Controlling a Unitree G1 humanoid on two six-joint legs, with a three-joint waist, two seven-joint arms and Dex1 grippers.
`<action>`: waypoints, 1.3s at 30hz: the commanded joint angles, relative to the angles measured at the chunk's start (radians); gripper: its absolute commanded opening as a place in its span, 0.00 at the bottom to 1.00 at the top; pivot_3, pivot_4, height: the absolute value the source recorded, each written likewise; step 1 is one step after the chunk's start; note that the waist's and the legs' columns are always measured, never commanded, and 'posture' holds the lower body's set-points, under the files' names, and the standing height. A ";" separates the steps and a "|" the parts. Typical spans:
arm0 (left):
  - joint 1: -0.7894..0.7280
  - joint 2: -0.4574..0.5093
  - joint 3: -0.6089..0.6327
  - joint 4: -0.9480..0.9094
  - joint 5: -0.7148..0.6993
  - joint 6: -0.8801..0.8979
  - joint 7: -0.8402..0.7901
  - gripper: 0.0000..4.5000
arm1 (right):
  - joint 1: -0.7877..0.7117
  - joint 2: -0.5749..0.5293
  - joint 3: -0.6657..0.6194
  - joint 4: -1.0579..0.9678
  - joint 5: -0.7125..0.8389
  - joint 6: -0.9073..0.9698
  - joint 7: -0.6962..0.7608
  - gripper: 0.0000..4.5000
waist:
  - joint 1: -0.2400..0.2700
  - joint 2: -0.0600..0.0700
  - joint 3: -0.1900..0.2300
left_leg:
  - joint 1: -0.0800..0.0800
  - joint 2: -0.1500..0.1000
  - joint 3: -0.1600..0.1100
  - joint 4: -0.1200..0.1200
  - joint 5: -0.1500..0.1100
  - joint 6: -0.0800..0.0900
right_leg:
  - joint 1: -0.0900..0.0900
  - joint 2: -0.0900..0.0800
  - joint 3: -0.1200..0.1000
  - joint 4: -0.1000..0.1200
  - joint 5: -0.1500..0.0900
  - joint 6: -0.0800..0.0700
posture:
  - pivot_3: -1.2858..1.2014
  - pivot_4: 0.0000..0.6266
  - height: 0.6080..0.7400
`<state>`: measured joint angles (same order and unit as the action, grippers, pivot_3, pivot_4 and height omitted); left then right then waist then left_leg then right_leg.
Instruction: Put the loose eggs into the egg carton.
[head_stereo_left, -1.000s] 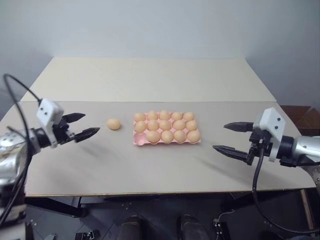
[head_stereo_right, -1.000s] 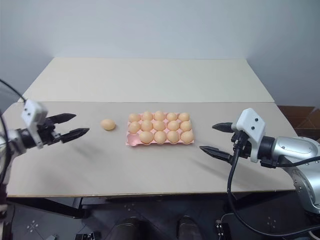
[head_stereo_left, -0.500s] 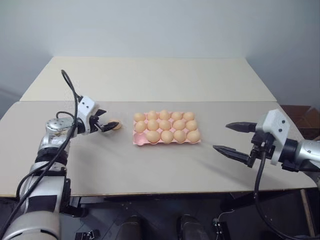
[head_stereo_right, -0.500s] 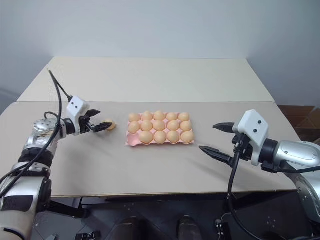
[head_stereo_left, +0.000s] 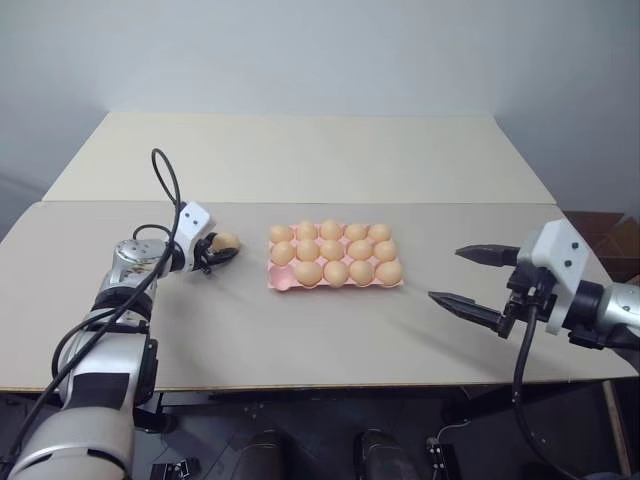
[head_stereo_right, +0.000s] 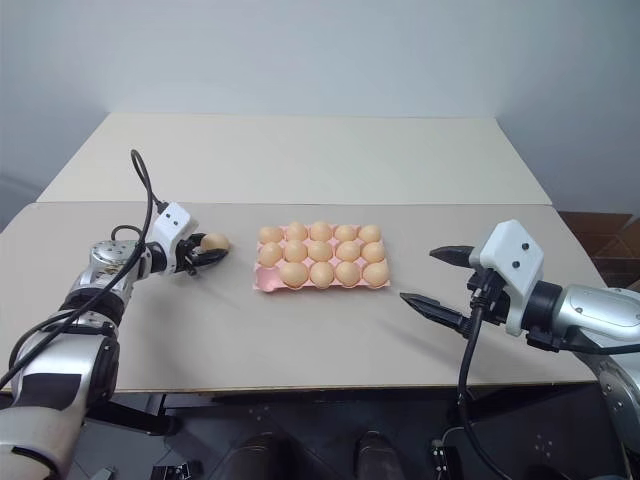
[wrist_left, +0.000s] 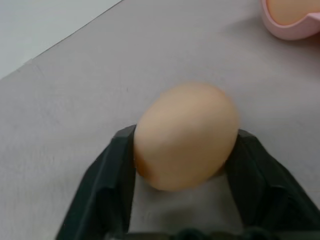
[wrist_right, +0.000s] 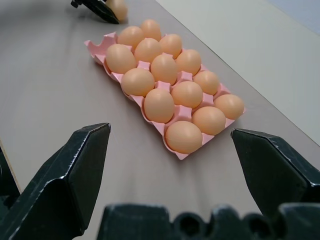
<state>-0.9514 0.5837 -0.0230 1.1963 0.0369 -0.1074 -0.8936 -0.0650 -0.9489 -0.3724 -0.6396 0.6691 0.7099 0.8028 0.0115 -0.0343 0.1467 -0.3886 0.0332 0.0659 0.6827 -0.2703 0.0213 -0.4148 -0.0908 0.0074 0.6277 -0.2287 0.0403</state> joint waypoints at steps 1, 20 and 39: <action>-0.025 0.011 0.030 -0.005 -0.021 -0.016 -0.026 0.51 | -0.005 -0.008 -0.044 -0.034 0.024 0.006 -0.010 1.00 | 0.000 0.000 0.000 | 0.000 0.000 0.000 0.000 0.000 0.000 | 0.000 0.000 0.000 0.000 0.000 0.000 | 0.52 0.24 1.00; 0.285 0.058 0.034 -0.812 -0.285 0.314 -0.422 0.51 | -0.010 -0.006 -0.026 -0.039 0.029 -0.004 -0.021 1.00 | 0.000 0.000 0.000 | -0.001 0.000 -0.003 0.000 0.000 0.000 | -0.002 0.000 0.001 0.001 0.000 0.000 | 0.52 0.24 1.00; 0.292 0.045 -0.046 -0.913 -0.273 0.372 -0.393 1.00 | 0.014 0.011 -0.050 -0.075 0.044 0.015 -0.069 1.00 | -0.003 0.000 0.000 | 0.000 0.000 -0.006 0.001 0.000 0.000 | -0.002 0.000 0.002 0.001 0.000 0.000 | 0.52 0.24 1.00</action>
<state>-0.6529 0.6115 -0.0987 0.3336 -0.2058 0.2648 -1.2855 -0.0501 -0.9375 -0.3805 -0.6884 0.6929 0.7269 0.7416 0.0087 -0.0340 0.1465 -0.3892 0.0333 0.0604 0.6837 -0.2704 0.0217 -0.4169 -0.0905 0.0098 0.6290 -0.2287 0.0403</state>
